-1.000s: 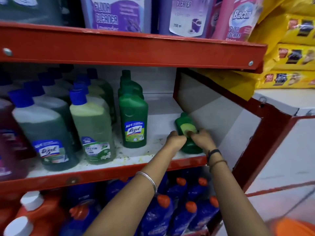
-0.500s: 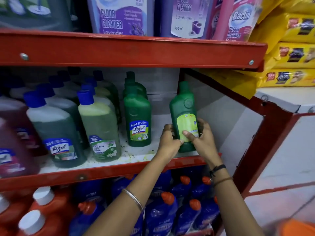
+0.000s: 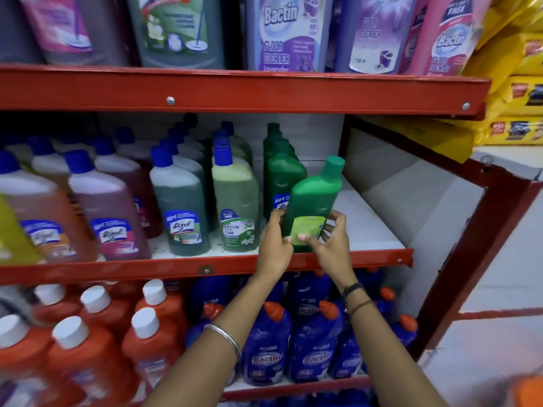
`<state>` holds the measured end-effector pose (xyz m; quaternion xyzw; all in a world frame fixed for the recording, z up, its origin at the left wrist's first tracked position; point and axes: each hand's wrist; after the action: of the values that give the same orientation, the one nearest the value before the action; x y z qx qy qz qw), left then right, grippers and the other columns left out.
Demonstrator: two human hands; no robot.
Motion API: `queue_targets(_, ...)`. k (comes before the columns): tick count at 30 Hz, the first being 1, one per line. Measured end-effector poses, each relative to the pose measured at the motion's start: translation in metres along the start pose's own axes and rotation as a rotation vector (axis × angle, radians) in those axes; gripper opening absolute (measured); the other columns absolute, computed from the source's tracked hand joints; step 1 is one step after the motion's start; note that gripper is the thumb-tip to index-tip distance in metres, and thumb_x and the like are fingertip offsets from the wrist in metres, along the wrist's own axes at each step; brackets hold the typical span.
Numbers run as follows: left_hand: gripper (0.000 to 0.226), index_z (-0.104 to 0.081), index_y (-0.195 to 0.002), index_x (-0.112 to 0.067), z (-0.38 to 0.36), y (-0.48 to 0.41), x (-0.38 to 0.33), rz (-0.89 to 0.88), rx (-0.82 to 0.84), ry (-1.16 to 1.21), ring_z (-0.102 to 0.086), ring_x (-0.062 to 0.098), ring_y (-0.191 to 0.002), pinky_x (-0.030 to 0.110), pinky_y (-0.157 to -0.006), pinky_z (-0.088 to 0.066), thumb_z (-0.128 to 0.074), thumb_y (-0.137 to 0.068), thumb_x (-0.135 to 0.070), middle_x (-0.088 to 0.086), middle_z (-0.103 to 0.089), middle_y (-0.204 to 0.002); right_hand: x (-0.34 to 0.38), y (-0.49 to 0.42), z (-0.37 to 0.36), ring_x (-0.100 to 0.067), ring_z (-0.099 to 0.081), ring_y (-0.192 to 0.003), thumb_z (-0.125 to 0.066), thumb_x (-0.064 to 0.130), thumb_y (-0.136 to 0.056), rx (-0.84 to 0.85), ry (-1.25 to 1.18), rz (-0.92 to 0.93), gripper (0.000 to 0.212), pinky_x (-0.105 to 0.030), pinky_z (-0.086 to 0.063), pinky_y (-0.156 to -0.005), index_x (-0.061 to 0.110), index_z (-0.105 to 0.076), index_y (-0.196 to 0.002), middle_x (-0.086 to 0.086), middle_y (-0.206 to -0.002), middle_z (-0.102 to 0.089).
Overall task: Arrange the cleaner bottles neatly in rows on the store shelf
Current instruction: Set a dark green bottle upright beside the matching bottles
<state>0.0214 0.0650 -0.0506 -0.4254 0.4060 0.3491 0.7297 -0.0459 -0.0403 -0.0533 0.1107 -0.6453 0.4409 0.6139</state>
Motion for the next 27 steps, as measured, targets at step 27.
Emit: queue_targets(27, 0.056, -0.055, -0.127, -0.014, 0.002, 0.040, -0.005, -0.063, 0.072, 0.030, -0.063, 0.017, -0.111, 0.029, -0.101, -0.048, -0.039, -0.079, 0.011, 0.010, -0.066, -0.121, 0.000, -0.009, -0.005, -0.013, -0.064, -0.109, -0.064, 0.027, -0.087, 0.130, -0.124, -0.083, 0.043, -0.024, -0.052, -0.090, 0.012, -0.055, -0.126, -0.004, -0.123, -0.064)
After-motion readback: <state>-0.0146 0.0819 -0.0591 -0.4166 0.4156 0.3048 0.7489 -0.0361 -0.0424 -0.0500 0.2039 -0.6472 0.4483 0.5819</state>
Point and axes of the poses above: each hand's wrist, its own y-axis away from the middle knuckle, its own z-axis out of the back of the hand, x = y × z
